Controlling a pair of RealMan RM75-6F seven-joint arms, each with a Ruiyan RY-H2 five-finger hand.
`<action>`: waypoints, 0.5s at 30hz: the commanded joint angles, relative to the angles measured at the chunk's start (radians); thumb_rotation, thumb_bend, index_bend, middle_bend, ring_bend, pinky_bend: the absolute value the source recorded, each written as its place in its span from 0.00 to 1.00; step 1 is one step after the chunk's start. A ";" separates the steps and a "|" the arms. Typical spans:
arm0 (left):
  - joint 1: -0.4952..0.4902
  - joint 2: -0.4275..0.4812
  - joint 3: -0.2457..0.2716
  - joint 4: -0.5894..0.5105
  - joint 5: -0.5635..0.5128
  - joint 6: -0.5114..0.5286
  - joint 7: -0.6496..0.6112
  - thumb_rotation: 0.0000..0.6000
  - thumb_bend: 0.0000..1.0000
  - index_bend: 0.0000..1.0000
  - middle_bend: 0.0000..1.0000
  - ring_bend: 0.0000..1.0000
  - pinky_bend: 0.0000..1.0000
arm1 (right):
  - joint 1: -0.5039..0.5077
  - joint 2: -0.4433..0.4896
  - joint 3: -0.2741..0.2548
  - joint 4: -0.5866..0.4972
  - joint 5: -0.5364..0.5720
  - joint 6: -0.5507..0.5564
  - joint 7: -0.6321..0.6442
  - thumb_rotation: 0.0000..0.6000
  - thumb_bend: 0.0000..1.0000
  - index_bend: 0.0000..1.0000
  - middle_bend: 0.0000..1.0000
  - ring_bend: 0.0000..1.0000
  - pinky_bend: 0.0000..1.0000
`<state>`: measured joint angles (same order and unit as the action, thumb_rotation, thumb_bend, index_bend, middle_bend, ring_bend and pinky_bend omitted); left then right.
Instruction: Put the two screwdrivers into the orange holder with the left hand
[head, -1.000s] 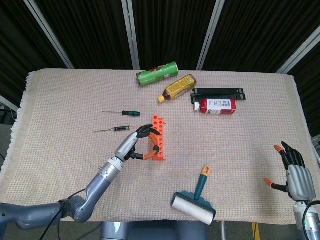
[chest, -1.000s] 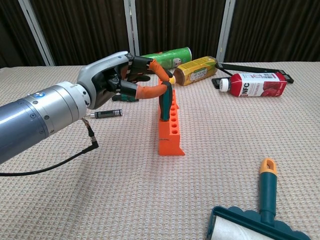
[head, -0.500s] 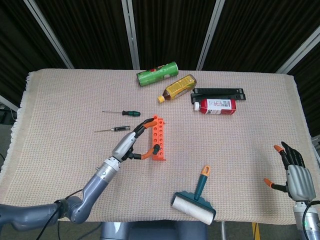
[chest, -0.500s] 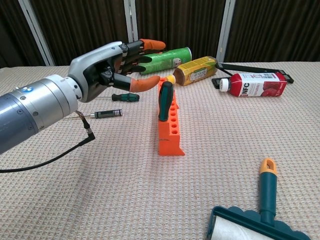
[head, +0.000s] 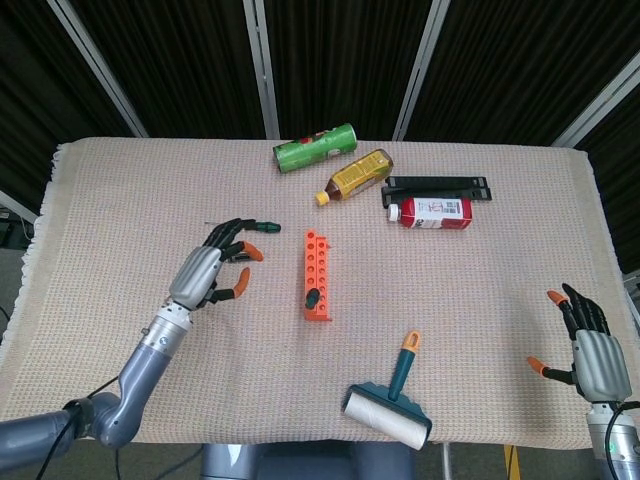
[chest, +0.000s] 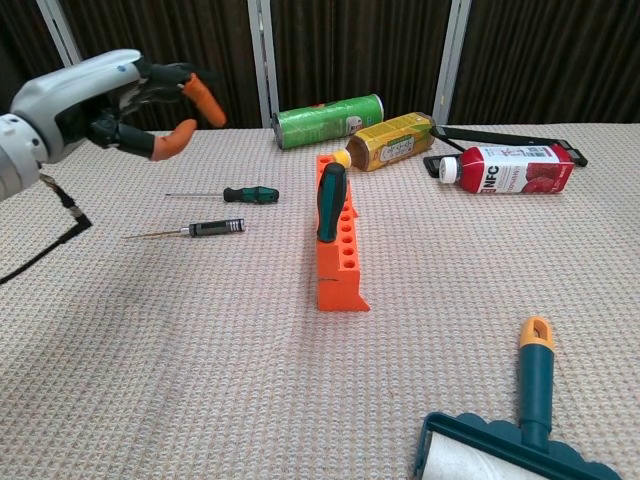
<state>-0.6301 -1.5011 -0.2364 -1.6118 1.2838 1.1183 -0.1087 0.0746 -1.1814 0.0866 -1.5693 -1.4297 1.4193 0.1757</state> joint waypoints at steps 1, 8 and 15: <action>0.030 0.078 0.033 0.015 -0.116 -0.020 0.176 1.00 0.56 0.41 0.07 0.00 0.00 | 0.003 -0.001 -0.001 0.000 -0.001 -0.004 -0.003 1.00 0.00 0.10 0.00 0.00 0.00; -0.002 0.047 0.033 0.144 -0.268 -0.081 0.344 1.00 0.25 0.42 0.06 0.00 0.00 | 0.007 -0.004 0.000 -0.003 0.004 -0.012 -0.014 1.00 0.00 0.10 0.00 0.00 0.00; -0.073 -0.011 0.016 0.251 -0.392 -0.168 0.466 1.00 0.29 0.41 0.05 0.00 0.00 | 0.009 -0.005 0.000 -0.004 0.008 -0.017 -0.019 1.00 0.00 0.10 0.00 0.00 0.00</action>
<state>-0.6801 -1.4912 -0.2132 -1.3844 0.9190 0.9728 0.3291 0.0836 -1.1863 0.0863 -1.5733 -1.4220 1.4023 0.1564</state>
